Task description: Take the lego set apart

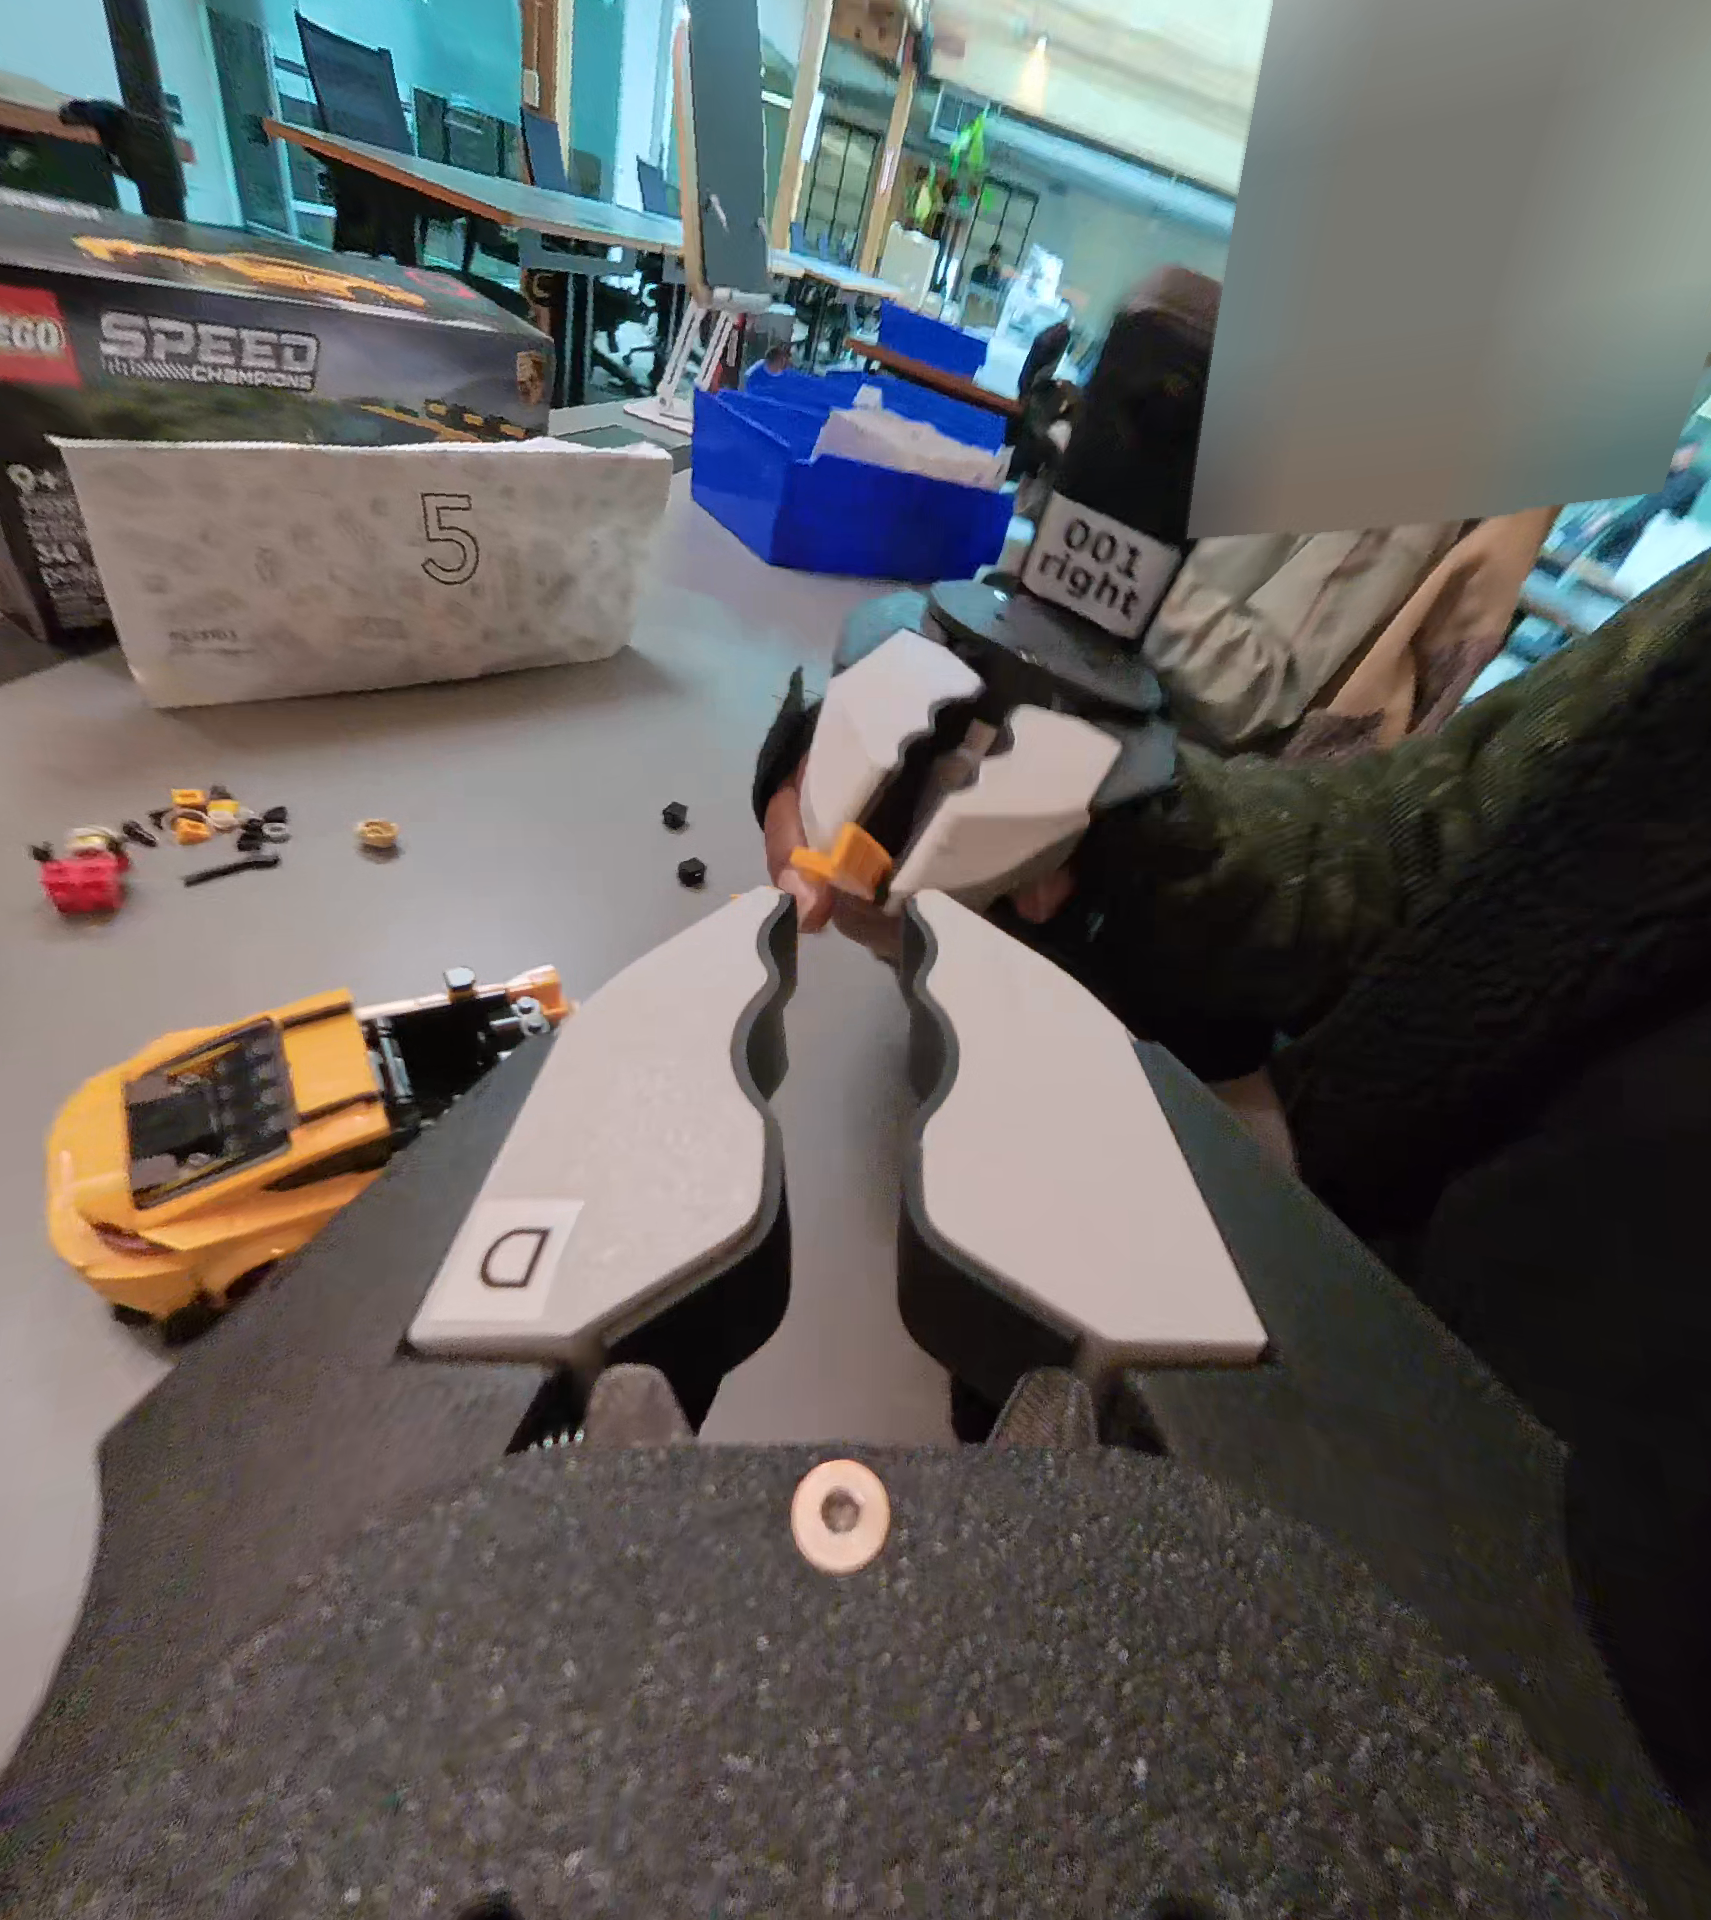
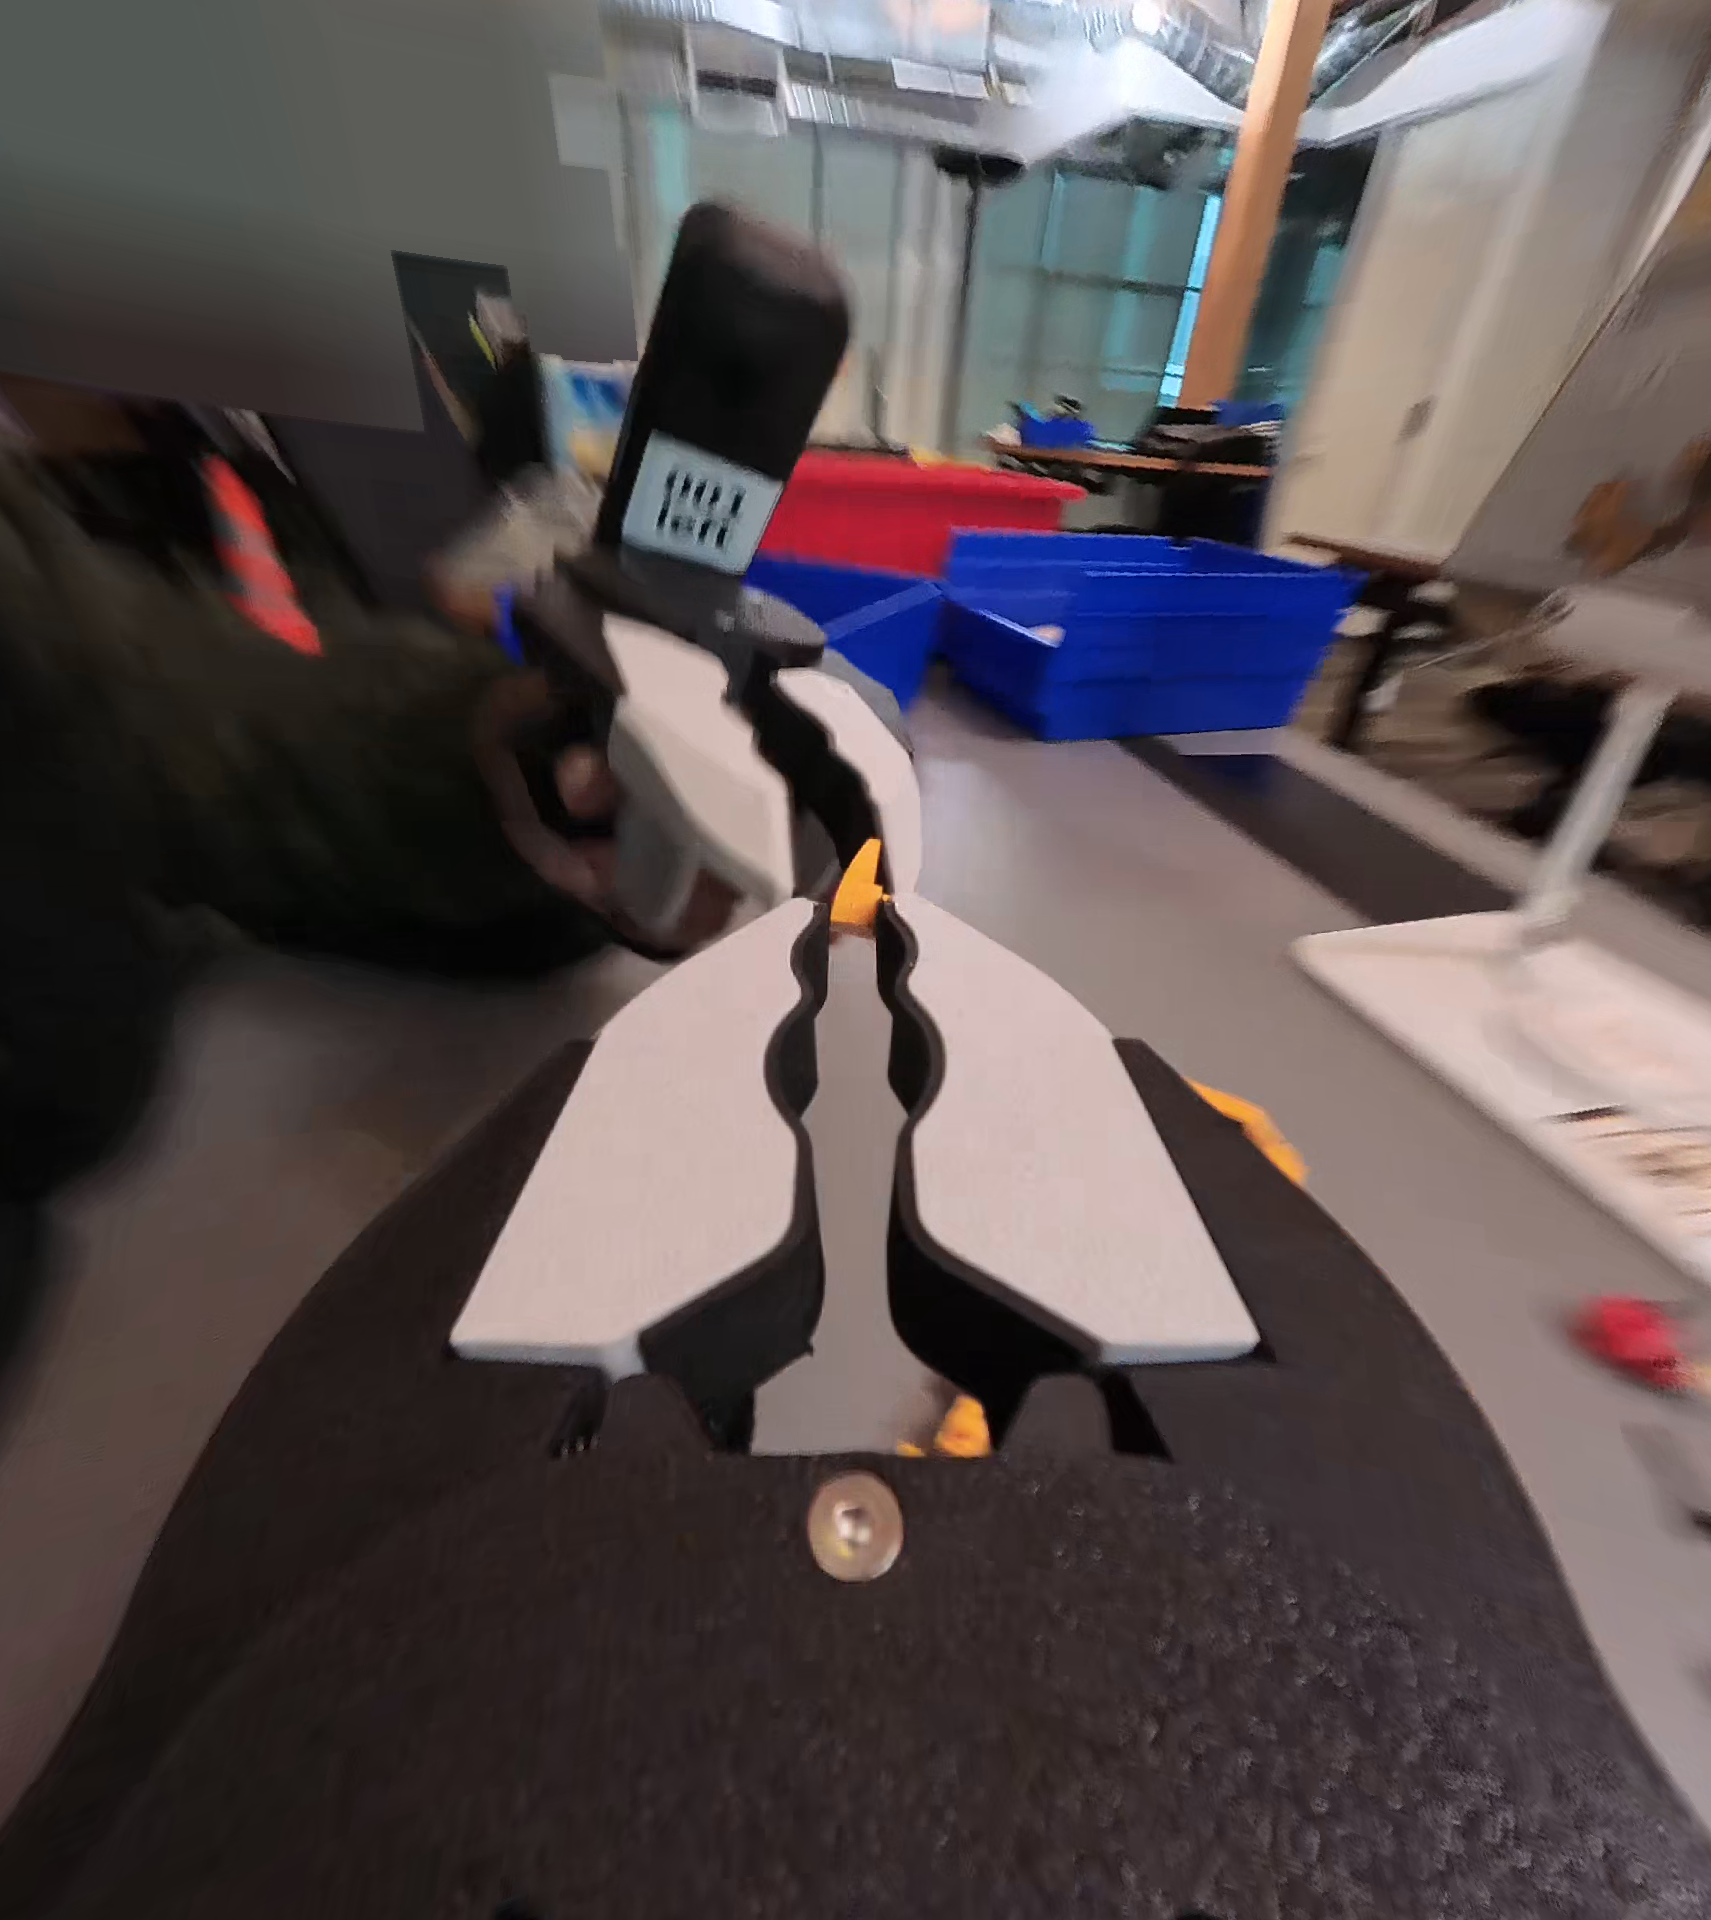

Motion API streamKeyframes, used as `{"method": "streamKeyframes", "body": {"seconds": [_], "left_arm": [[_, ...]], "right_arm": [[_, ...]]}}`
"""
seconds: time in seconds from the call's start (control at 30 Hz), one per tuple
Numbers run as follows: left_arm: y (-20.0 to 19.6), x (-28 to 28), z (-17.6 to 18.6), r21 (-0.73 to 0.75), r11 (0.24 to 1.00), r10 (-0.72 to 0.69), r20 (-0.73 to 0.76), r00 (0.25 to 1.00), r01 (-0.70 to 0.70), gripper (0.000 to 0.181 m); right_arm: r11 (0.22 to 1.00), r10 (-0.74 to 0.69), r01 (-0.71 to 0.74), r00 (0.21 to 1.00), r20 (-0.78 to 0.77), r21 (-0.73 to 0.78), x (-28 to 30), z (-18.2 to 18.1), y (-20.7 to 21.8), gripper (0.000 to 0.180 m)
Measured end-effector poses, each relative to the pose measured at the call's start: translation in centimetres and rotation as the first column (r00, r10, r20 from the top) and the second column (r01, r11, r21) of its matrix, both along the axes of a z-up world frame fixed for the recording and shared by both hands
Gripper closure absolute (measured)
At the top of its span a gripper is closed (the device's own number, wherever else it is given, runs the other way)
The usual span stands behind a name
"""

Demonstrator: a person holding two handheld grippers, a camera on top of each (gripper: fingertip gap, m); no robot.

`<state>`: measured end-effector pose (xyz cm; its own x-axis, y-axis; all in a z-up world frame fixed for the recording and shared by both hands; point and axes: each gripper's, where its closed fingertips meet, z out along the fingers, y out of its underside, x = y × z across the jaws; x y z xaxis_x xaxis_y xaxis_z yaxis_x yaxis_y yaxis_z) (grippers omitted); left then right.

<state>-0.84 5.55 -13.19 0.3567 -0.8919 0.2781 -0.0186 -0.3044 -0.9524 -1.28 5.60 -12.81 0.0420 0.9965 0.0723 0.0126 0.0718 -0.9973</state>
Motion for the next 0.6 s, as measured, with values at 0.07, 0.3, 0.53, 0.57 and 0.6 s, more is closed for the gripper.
{"method": "streamKeyframes", "body": {"seconds": [0.07,0.3,0.53,0.57,0.6], "left_arm": [[0.1,-0.2,-0.1,-0.054,0.999,-0.005,0.044,0.999,0.008,0.163],[0.5,0.1,-1.3,-0.164,0.986,0.016,0.062,0.998,-0.006,0.169],[0.5,-0.2,-1.5,-0.198,0.980,0.003,0.103,0.995,0.017,0.173],[0.5,-0.2,-1.5,-0.174,0.985,-0.006,0.084,0.996,0.020,0.173],[0.4,-0.3,-1.6,-0.137,0.990,-0.010,0.051,0.999,0.017,0.173]], "right_arm": [[0.991,-0.055,0.049,0.998,0.044,0.126,-0.3,-0.6,-0.1,0.171],[0.834,-0.288,0.190,0.951,0.116,0.518,-0.6,-1.6,0.8,0.172],[0.703,-0.373,0.204,0.921,0.109,0.682,-0.8,-1.8,0.8,0.171],[0.733,-0.350,0.198,0.930,0.112,0.651,-0.8,-1.8,0.6,0.171],[0.778,-0.316,0.184,0.941,0.121,0.601,-0.9,-1.9,0.4,0.169]]}}
